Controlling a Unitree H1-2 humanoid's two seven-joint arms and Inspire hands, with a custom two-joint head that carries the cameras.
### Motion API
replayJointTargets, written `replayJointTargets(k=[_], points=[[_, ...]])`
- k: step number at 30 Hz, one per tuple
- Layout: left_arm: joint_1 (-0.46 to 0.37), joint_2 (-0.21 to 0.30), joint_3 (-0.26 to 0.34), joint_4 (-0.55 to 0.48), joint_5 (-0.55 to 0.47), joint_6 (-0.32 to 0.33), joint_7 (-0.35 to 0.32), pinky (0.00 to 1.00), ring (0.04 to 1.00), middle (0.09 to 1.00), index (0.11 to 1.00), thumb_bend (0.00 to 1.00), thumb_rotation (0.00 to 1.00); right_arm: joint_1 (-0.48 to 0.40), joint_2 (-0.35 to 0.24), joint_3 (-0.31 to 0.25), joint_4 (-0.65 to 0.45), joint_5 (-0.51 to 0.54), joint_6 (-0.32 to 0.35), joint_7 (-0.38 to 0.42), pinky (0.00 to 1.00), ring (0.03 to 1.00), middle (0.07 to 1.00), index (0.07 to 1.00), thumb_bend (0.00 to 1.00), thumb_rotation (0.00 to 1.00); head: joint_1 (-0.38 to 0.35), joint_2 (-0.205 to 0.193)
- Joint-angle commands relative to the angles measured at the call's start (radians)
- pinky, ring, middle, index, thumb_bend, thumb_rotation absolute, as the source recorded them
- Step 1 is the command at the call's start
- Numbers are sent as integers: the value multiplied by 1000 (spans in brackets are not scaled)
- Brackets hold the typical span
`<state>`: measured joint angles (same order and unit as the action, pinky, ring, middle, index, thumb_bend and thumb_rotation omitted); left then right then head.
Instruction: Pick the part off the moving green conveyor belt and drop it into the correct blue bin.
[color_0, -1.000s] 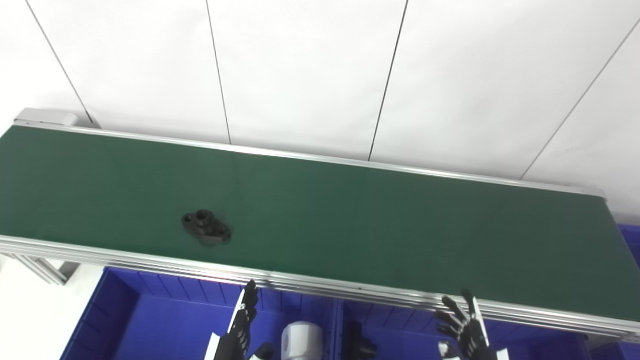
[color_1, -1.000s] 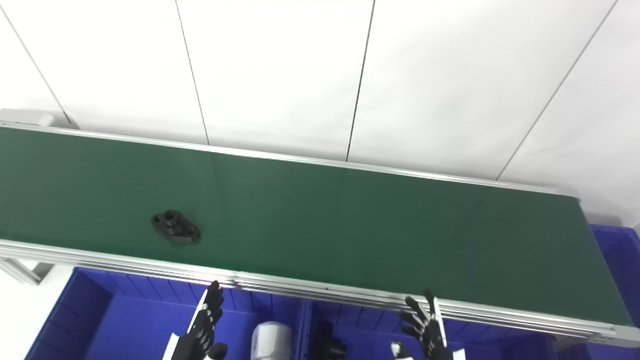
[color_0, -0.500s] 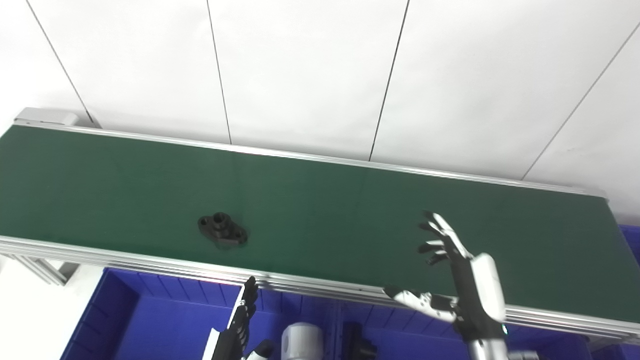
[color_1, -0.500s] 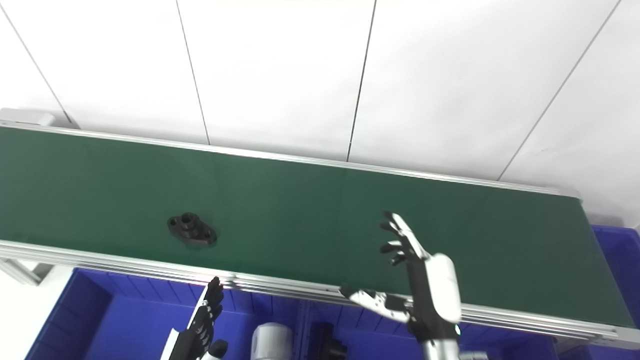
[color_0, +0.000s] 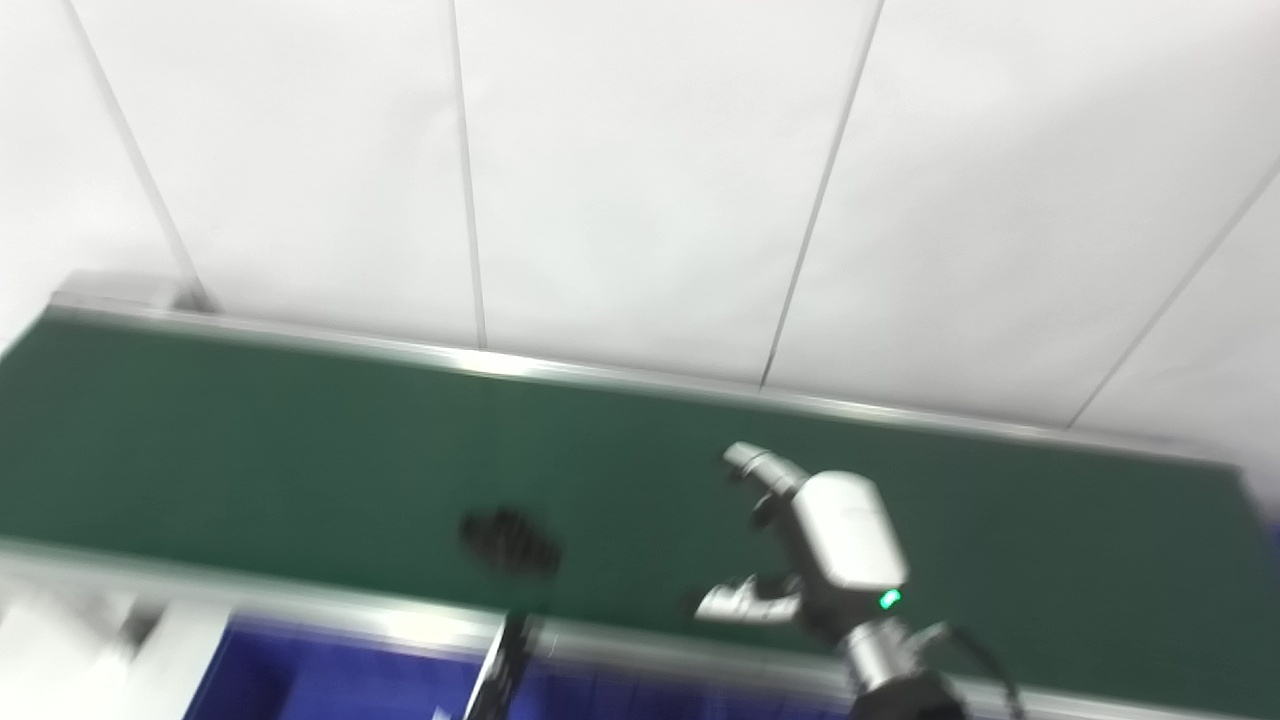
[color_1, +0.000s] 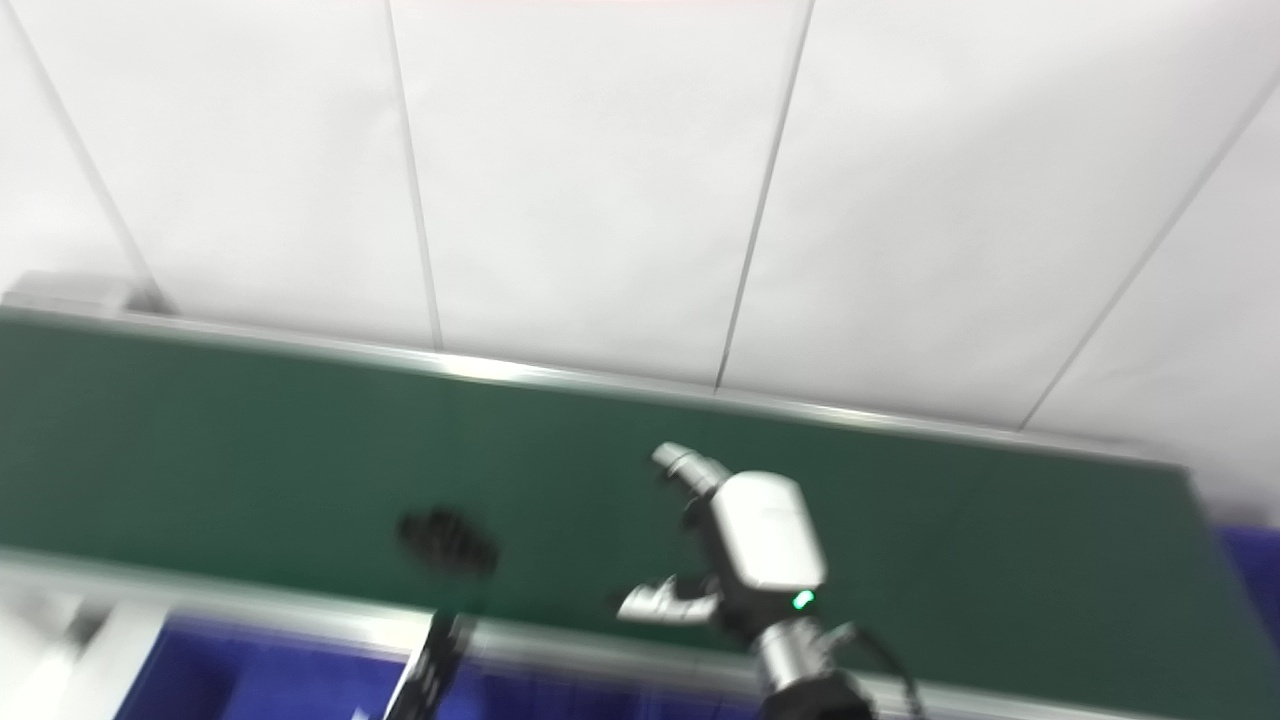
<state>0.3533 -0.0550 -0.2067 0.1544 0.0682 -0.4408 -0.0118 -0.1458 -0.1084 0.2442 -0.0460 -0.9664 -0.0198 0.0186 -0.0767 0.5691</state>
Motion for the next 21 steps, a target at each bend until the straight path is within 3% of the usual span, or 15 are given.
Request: replayJointTargets(k=[1,11,21], points=[[1,-27,-16,-27,-3,-19,-5,1000,1000,1000,1000,826,771,-54,-12,12,19,-24,38,-3,436,552,756,804,913,350,3,4],[15,-37,-17,-52,3,-9,-9,1000,1000,1000,1000,840,763,-126,-3,93,96,-45,87,20,448,567,751,797,941,347,7,25],[32,-16,-28,-116,-17,29,-22,1000,1000,1000,1000,833,778,-111,-3,129,83,-50,124,28,442,558,749,803,922,338,-33,75]])
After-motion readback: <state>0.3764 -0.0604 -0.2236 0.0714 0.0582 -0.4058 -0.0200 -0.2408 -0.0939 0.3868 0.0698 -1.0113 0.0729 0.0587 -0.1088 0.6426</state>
